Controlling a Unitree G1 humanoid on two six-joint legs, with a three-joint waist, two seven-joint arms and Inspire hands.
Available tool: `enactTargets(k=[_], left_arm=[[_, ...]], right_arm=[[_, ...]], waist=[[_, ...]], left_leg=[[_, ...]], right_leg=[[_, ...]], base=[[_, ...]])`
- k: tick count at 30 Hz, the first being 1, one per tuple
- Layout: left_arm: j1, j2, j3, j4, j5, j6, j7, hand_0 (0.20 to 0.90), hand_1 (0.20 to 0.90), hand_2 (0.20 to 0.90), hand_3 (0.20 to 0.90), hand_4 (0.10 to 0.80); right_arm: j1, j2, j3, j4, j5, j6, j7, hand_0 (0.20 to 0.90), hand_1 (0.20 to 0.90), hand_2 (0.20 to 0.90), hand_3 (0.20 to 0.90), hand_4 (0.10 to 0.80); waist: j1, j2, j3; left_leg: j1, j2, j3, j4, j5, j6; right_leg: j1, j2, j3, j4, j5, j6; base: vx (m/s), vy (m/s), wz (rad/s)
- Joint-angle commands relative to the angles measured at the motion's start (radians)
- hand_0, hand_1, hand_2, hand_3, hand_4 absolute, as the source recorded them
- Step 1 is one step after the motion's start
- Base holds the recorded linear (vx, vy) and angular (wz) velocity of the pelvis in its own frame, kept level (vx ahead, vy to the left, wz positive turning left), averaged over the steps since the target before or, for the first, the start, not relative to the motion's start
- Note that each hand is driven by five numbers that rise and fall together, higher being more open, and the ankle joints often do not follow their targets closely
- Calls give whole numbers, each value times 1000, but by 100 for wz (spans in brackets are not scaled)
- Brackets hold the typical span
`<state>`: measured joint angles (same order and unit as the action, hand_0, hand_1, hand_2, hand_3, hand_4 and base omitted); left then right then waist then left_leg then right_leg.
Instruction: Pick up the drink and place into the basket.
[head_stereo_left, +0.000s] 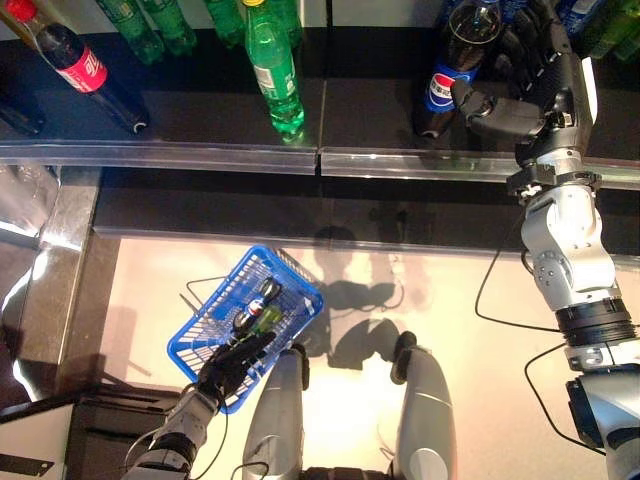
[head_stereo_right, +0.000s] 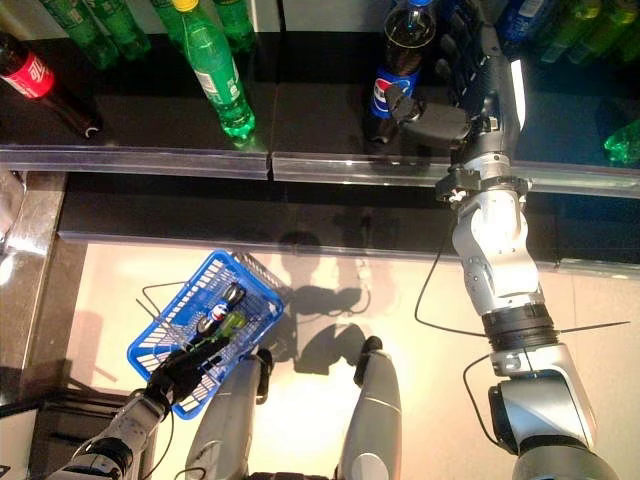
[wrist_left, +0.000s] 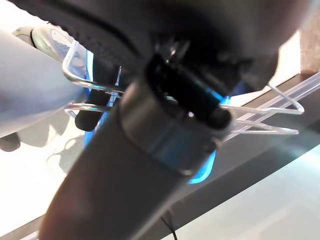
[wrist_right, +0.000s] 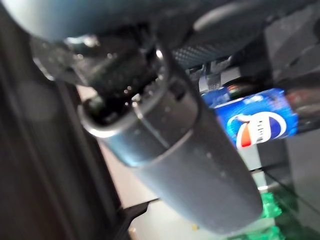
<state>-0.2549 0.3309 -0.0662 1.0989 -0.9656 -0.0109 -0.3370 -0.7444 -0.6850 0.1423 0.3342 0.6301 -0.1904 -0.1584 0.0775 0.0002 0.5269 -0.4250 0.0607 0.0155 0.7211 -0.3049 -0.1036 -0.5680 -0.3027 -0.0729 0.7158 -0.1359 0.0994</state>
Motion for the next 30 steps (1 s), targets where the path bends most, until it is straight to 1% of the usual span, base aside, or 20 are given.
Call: enactTargets(k=[1, 6, 8, 16, 20, 30], left_arm=[[96, 78, -82, -74, 37, -25, -68, 300, 300, 300, 200, 100], [90, 82, -91, -73, 35, -23, -71, 300, 300, 300, 200, 100], [87, 85, -96, -71, 39, -20, -74, 300, 300, 300, 200, 100], [77, 94, -112, -72, 39, -12, -76, 300, 300, 300, 200, 100], [73, 99, -115, -69, 41, -8, -80, 300, 300, 300, 200, 100], [66, 108, -130, -78, 34, -4, -75, 300, 300, 300, 200, 100]], right_arm=[[-168, -58, -3, 3, 25, -54, 6, 900, 900, 900, 900, 800], [-196, -63, 16, 57, 35, -48, 13, 900, 900, 900, 900, 800], [-231, -73, 36, 107, 44, -33, 10, 900, 900, 900, 900, 800], [-315, -97, 81, 272, 48, -23, 5, 900, 900, 900, 900, 800], [-348, -107, 104, 321, 48, -17, 5, 900, 900, 900, 900, 800], [-447, -123, 170, 445, 69, -8, 10, 900, 900, 900, 900, 800]], waist=[[27, 1, -82], [32, 5, -77], [37, 6, -76], [53, 9, -74], [58, 10, -73], [76, 19, -68]], left_leg=[[-32, 35, -16, -8, 30, 0], [-31, 35, -16, 1, 23, -1], [-29, 35, -16, 1, 21, -2], [-32, 34, -19, 5, 16, -3], [-38, 33, -20, 12, 13, -3], [-48, 18, -24, 26, 3, -4]], right_leg=[[59, -81, 54, -70, 53, 86], [61, -82, 53, -62, 46, 87], [63, -84, 50, -63, 45, 86], [61, -88, 44, -59, 42, 86], [58, -90, 43, -55, 41, 85], [47, -94, 43, -48, 43, 84]], base=[[0, 0, 0], [0, 0, 0], [-2, 4, 4], [0, 0, 0], [0, 0, 0], [6, 3, 0]])
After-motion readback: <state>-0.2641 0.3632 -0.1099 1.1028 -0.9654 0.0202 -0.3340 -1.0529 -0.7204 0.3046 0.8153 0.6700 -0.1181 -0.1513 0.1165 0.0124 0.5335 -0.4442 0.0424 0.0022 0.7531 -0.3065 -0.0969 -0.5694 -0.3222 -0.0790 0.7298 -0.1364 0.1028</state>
